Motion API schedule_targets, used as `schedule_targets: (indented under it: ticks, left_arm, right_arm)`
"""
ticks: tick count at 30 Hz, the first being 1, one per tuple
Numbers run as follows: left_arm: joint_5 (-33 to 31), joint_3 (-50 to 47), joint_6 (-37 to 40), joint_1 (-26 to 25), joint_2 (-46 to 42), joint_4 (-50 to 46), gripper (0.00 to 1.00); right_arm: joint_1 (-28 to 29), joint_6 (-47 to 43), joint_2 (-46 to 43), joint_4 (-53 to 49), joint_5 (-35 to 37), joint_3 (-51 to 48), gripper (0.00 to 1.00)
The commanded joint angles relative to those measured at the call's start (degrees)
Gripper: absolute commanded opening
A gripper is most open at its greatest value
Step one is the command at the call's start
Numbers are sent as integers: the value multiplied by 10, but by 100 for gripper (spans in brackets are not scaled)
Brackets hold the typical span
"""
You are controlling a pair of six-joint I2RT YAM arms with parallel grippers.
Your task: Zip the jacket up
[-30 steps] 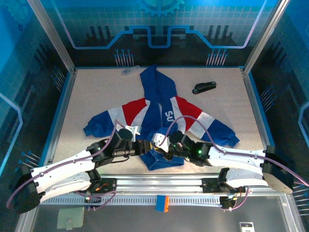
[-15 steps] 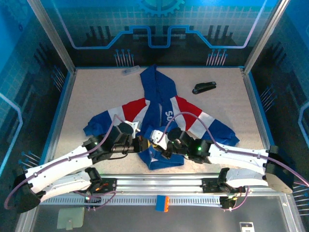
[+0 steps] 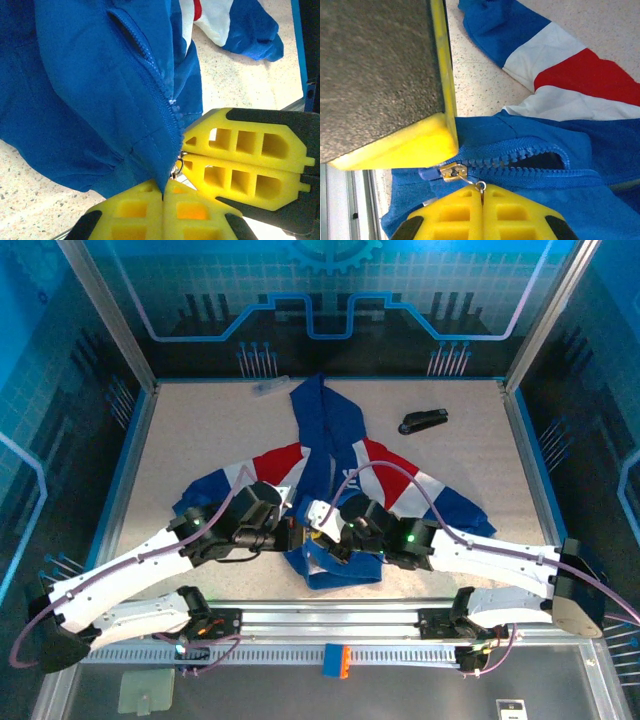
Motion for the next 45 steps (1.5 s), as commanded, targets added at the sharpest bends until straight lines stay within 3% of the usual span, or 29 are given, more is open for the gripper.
schedule_targets:
  ticks: [1, 27, 34, 45]
  left_arm:
    - [-6, 10, 10, -10, -12, -69, 0]
    - [62, 3, 41, -11, -20, -45, 0]
    - [69, 7, 35, 10, -38, -94, 0]
    - [107, -25, 40, 16, -41, -42, 0]
  right_arm:
    - [-14, 19, 9, -25, 36, 16, 0]
    - [-48, 38, 8, -31, 32, 21, 0]
    - [-57, -34, 1, -45, -57, 23, 0]
    - [-67, -28, 21, -50, -72, 36, 0]
